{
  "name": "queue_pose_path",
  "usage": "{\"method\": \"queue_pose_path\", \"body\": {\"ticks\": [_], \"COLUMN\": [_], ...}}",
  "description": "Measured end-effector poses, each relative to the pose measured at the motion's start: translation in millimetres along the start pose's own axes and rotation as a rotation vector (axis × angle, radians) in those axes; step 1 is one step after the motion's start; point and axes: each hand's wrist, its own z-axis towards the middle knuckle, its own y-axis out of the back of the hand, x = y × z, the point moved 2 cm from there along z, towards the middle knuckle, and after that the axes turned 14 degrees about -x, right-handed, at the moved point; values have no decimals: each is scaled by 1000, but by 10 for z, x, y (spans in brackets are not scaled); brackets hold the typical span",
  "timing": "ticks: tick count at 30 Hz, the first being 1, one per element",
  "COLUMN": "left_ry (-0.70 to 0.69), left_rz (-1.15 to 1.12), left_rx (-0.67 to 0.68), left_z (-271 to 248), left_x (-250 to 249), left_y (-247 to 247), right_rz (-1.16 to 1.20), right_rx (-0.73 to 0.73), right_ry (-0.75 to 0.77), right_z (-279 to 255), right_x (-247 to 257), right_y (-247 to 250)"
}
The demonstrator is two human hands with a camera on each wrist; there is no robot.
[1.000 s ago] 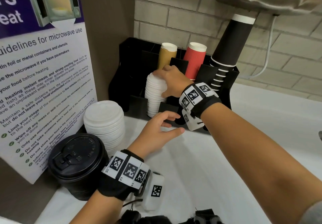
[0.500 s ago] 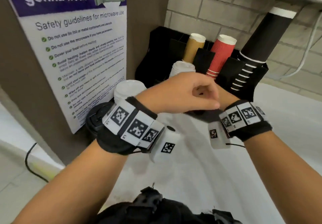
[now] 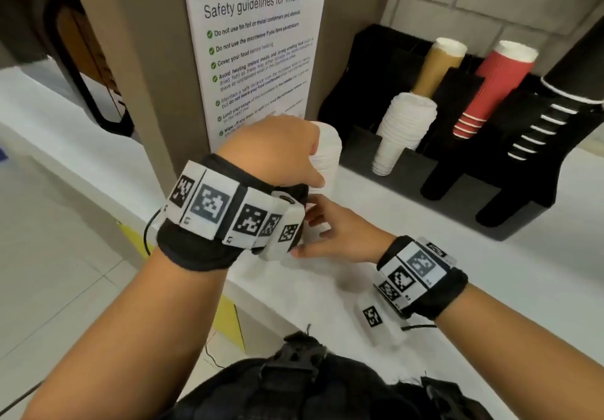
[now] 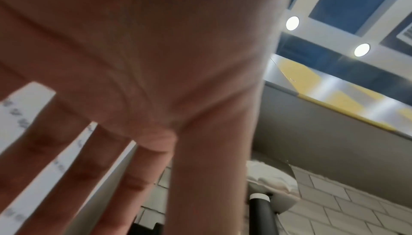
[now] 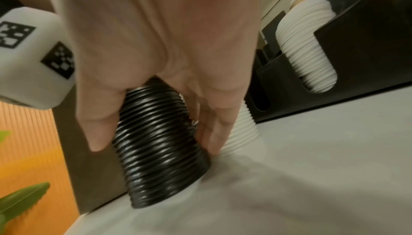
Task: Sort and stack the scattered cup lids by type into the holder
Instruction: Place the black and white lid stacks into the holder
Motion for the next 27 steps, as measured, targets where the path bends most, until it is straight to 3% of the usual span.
{"method": "queue_pose_path", "body": {"ticks": [8,16,24,27], "left_ry": [58,54,-5,-99], "left_rz": [116,90,108,73], "left_rx": [173,201,244,246], "left_z": [-160,-204,-194,-139], "left_x": [128,189,62,-122], "left_y": [-76,-35,-74,-152], "right_rz": [96,326,222,175], "right_rx": [-102,-128,-202,-225], "right_ry": [-89,-54,-75,-119], "right_z": [98,138,83,-41], "right_x": [6,54,1,-118], "right_y": [-265,-424,-329,-150]}}
